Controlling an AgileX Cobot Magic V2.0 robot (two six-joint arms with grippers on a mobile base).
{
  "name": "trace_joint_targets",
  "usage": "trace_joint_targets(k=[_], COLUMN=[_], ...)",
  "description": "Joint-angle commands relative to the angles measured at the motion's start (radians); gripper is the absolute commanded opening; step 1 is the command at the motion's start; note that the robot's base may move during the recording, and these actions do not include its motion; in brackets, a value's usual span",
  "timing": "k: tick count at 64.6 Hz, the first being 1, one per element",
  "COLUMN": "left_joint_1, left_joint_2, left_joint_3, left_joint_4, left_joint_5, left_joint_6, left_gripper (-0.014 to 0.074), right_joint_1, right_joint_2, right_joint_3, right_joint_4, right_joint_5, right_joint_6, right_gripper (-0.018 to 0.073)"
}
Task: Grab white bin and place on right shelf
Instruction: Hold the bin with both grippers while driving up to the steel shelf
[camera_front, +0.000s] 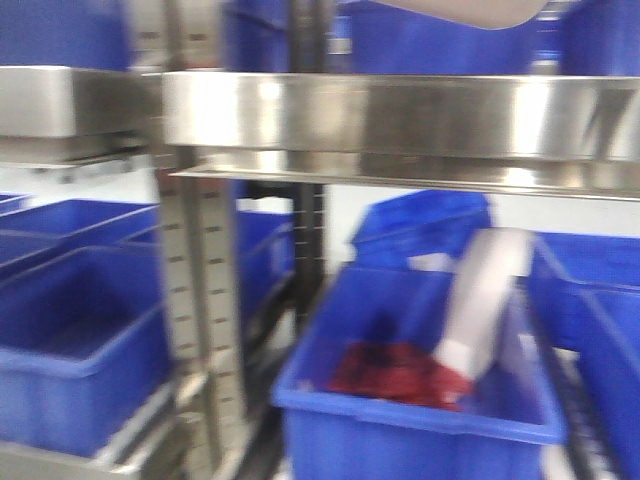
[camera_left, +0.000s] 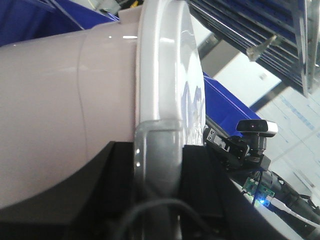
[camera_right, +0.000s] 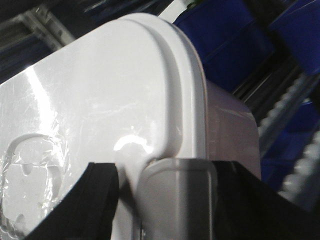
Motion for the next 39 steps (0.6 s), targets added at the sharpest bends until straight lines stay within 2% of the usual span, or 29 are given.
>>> trace_joint_targets(k=[1,39], left_joint_1=[-0.043,-0.043], left_joint_2=[-0.045,-0.045], left_joint_3=[-0.032,-0.032], left_joint_4=[-0.159,-0.159], left_joint_5=[0.209,0.209], left_joint_6=[-0.006,-0.006], left_gripper=[-0.0126,-0.0126], right_joint_1=[0.020,0.020], right_joint_2=[-0.034,-0.034], right_joint_3=[-0.042,-0.042], right_joint_4=[0.099,0.099], right_joint_5=[0.087,0.087], right_joint_6=[-0.033,-0.033], right_gripper=[0.0056,0.0056])
